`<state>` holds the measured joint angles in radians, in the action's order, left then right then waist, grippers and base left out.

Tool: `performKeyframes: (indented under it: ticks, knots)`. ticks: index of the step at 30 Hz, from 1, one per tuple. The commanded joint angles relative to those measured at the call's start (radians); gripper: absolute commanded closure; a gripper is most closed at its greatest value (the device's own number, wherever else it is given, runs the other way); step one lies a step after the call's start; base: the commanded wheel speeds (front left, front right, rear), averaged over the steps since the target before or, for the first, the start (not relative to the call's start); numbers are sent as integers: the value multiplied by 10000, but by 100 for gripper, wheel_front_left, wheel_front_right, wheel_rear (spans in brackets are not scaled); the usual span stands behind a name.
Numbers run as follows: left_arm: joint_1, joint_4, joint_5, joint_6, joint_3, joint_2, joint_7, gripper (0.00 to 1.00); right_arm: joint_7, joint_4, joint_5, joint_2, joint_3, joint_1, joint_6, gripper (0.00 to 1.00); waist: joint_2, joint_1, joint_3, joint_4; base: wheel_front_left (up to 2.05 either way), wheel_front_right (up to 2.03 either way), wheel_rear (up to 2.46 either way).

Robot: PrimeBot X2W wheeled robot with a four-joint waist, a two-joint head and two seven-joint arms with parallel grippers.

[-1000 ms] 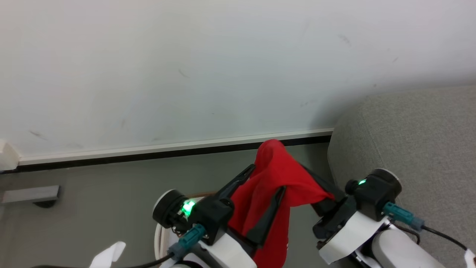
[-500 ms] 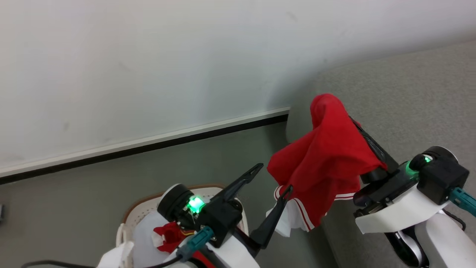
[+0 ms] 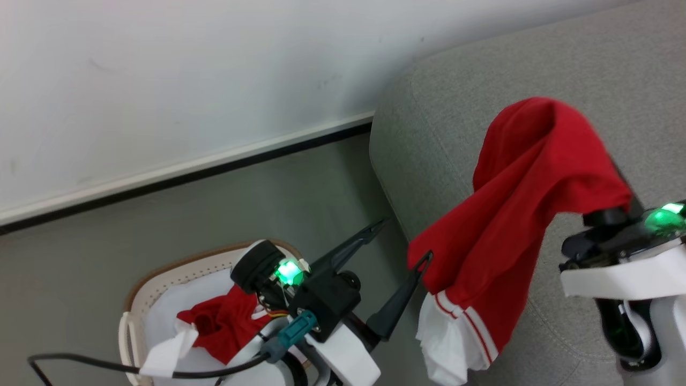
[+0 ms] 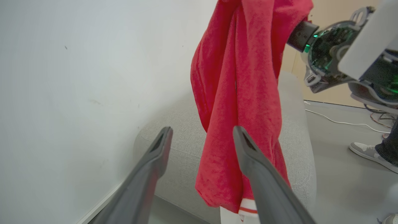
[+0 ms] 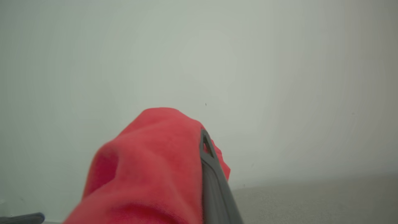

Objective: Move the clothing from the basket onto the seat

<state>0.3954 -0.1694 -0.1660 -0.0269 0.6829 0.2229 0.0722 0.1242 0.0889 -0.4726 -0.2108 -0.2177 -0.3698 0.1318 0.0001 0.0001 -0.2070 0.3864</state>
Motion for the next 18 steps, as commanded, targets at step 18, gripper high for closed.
performKeyframes:
  ticks: [18]
  knots:
    - [3424,313,531,681,-463,-174,-51,0,-1309,-3024,1899,-572,6444,-8648,-21,100,-1,-1,-4864,-1931,0,0,0]
